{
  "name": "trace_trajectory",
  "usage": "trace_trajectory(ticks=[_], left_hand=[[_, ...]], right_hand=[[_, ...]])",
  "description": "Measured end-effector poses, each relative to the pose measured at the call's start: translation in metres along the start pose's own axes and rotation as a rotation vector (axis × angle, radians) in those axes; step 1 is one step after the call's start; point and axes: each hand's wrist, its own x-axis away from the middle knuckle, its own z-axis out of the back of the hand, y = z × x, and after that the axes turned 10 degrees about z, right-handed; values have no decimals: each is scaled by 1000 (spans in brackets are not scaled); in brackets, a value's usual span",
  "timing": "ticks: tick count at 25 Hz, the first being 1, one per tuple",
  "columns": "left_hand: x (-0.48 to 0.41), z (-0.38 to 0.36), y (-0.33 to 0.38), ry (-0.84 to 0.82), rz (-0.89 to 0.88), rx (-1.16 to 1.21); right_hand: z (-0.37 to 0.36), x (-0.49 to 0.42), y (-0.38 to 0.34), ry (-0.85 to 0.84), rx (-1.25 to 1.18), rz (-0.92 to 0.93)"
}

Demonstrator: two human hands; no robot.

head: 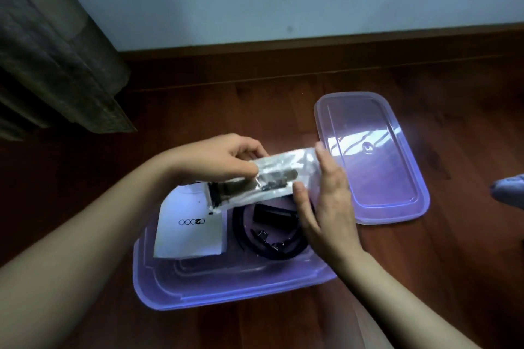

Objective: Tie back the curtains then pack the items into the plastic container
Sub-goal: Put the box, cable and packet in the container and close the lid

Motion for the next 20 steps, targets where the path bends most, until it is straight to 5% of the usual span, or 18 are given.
trace_trajectory(ticks=[4,10,12,17,20], left_hand=[[-19,-34,-18,60,60,-89],[-49,-64,-40,550,-185,-979],[-41,-75,-47,630,-224,-1034],[-24,-113,-50,488,125,-970],[-25,-109,-56,566,41,-1006]], right_hand=[[-21,28,-4,-362,-11,-277],[-34,20,18,-499,143,-316],[-40,17,17,-526,158,-295],[-48,17,25,-549,284,-261],[-41,9,21,-503,137,-272]])
